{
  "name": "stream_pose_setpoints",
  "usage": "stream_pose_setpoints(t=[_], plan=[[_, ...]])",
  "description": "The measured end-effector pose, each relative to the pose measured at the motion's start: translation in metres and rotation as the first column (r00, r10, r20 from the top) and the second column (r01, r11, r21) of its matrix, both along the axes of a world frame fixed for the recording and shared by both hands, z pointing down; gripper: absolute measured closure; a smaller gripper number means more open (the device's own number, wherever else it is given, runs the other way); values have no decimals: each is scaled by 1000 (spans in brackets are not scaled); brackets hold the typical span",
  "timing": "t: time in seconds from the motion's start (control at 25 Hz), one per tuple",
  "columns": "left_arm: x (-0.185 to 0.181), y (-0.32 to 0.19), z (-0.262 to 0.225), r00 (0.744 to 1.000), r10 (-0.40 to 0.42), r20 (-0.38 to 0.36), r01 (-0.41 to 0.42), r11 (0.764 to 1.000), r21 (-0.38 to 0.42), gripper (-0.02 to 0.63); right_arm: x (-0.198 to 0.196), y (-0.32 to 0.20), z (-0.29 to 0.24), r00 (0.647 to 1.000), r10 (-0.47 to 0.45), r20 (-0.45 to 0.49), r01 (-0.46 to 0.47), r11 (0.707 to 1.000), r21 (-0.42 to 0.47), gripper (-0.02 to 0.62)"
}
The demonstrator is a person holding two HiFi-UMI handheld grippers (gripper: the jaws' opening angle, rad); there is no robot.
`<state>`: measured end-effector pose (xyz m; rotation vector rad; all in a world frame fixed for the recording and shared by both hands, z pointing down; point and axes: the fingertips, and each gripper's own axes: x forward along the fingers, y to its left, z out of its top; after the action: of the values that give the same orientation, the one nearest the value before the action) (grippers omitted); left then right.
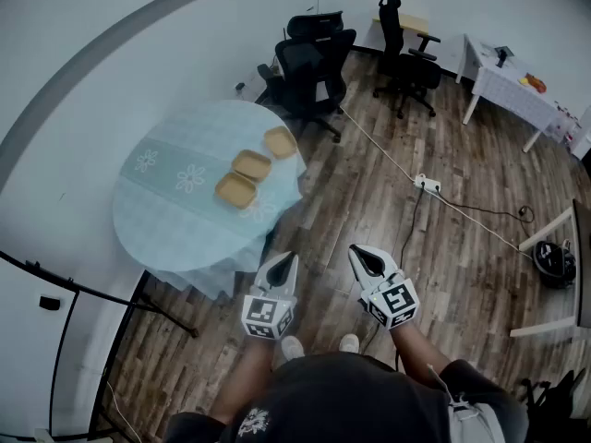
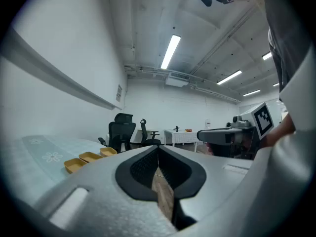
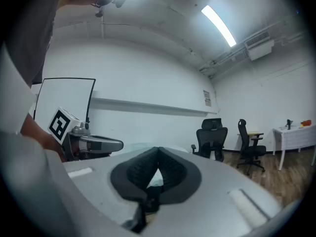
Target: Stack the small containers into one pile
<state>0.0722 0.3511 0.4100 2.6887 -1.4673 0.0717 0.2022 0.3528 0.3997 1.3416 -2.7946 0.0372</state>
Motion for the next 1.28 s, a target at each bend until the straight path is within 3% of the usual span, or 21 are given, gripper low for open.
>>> stream_pose_setpoints(t=[0.36, 0.76, 0.92, 1.28], plan=[[-9, 2, 1, 1000, -2, -5, 2, 1000, -10, 600, -12, 2, 3, 1000, -7, 2, 7, 1000, -14, 595], [-45, 2, 7, 999, 17, -31, -18, 1000, -24, 600, -58, 5, 1, 1000, -23, 10, 24, 1000, -17, 595], [-70, 2, 8, 999, 31, -39, -32, 999, -25, 600, -84, 0, -6, 998, -11, 63, 12, 1000, -10, 595], [-143, -5, 15, 999, 15, -45, -16, 1000, -27, 600, -141, -9, -1, 998, 14, 56, -13, 1000, -12, 595]])
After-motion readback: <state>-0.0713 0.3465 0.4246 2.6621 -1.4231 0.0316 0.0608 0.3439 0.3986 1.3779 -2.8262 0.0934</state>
